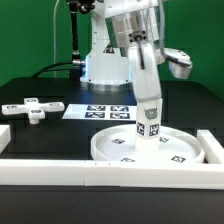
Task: Assemble round table
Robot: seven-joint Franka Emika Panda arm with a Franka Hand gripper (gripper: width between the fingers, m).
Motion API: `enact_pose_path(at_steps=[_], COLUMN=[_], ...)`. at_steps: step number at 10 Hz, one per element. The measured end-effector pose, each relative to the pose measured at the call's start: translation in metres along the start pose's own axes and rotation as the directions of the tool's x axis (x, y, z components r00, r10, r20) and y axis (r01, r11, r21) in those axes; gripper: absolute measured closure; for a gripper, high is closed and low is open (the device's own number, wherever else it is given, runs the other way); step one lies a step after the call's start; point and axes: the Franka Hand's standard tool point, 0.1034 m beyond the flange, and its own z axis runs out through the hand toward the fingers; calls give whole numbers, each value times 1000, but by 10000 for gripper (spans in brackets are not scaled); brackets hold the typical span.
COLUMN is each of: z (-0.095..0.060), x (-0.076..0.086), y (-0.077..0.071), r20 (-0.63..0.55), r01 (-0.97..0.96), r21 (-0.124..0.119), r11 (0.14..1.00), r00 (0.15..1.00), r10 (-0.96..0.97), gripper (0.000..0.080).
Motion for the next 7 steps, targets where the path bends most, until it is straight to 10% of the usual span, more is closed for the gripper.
enact_pose_path(at_steps=[7], z=[-3], x=[-2], y=[-4], r20=[17], r01=[-198], r21=[9], r11=[980], r00=[980], r10=[198], gripper=[386])
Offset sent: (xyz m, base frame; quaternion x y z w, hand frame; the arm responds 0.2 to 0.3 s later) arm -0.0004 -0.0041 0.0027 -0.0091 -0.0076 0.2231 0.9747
